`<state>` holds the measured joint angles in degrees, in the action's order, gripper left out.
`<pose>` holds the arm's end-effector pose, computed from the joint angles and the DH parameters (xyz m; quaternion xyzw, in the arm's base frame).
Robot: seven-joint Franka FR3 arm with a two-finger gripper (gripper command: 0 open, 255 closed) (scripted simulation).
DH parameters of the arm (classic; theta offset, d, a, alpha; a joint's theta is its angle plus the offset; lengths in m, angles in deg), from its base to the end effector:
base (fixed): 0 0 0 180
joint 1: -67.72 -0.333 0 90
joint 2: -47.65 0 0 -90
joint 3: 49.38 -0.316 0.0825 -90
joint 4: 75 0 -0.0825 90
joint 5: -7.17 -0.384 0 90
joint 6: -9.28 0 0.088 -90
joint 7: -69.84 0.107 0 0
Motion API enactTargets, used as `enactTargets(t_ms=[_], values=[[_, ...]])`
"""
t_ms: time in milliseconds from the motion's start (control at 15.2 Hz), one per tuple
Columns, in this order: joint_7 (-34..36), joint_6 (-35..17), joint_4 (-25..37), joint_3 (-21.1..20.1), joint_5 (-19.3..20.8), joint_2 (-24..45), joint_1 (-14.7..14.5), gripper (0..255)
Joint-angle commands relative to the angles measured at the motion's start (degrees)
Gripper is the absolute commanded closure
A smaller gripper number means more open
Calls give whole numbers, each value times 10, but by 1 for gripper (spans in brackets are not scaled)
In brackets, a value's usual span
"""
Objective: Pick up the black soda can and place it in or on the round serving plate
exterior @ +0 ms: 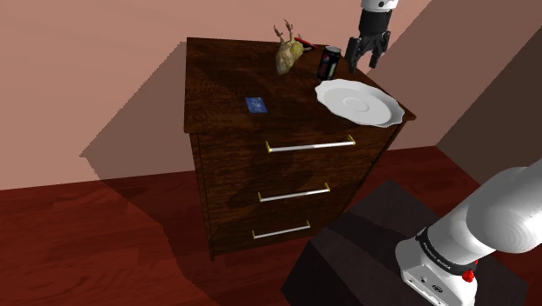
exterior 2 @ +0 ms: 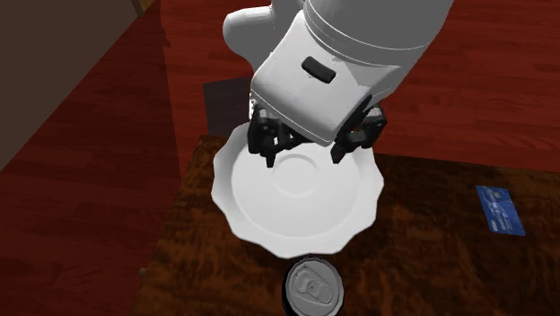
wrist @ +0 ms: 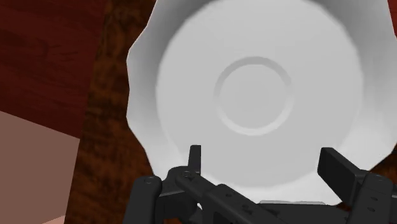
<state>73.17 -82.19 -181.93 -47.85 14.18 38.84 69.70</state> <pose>0.4983 -0.0442 0.5696 0.9951 -0.0541 -0.0580 0.0588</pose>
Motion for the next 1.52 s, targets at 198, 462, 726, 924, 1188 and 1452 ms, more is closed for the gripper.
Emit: enactTargets(t_ms=[198, 462, 726, 924, 1188, 1452], values=[[-21, 25, 149, 8, -6, 115, 6, 0], [-39, 64, 298, 12, -13, 218, 12, 0], [-47, 85, 382, 14, -17, 277, 17, 0], [-46, 56, 340, 14, -17, 265, 18, 0], [-45, 23, 296, 14, -16, 254, 19, 0], [-45, 23, 297, 14, -16, 254, 19, 0]])
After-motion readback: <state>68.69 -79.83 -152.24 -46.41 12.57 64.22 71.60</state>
